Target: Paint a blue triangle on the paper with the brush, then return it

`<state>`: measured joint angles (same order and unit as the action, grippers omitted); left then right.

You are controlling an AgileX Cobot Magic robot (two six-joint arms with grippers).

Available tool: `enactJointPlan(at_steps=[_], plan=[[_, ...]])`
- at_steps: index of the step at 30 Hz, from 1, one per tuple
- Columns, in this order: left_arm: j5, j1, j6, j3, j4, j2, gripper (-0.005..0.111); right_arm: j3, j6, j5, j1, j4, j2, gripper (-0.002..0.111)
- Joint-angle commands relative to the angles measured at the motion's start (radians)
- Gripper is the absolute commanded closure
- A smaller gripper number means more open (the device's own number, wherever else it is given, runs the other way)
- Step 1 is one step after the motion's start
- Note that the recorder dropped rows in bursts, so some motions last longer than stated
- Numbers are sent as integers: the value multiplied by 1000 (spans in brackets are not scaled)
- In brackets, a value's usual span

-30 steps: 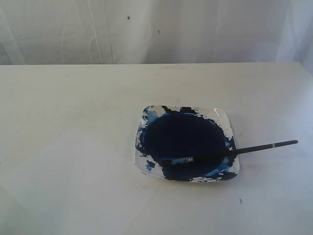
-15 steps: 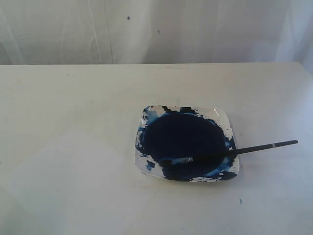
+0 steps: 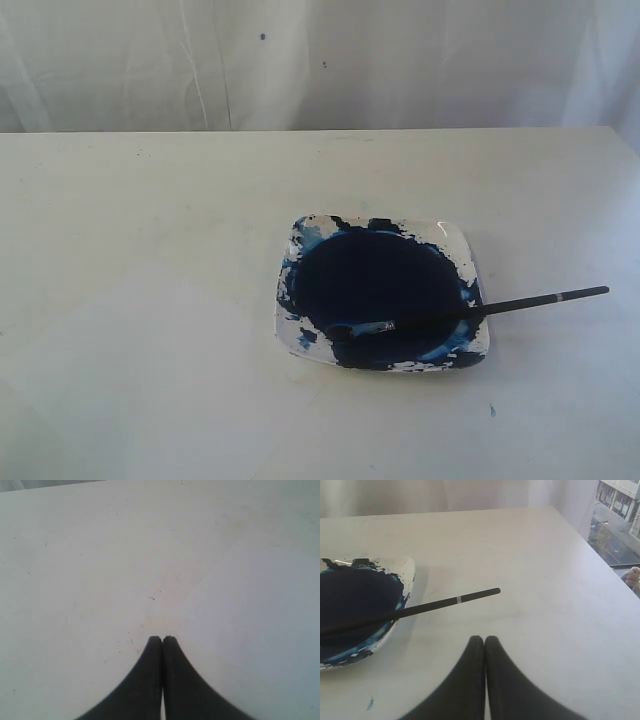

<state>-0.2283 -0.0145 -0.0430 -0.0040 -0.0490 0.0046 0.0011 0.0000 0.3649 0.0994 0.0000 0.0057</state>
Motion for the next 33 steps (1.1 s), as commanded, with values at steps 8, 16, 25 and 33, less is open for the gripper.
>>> enactJointPlan(at_steps=[8,16,25,33], plan=[[3,-3,197,4,-180,-5,107,-1,0,-15,-1,0,-6,108],[3,-3,217,4,-191,-5,107,-1,0,-15,-1,0,-6,108],[73,-3,144,4,-133,-5,107,-1,0,-15,-1,0,-6,108],[410,-3,-216,4,-6,-5,107,-1,0,-15,-1,0,-6,108]])
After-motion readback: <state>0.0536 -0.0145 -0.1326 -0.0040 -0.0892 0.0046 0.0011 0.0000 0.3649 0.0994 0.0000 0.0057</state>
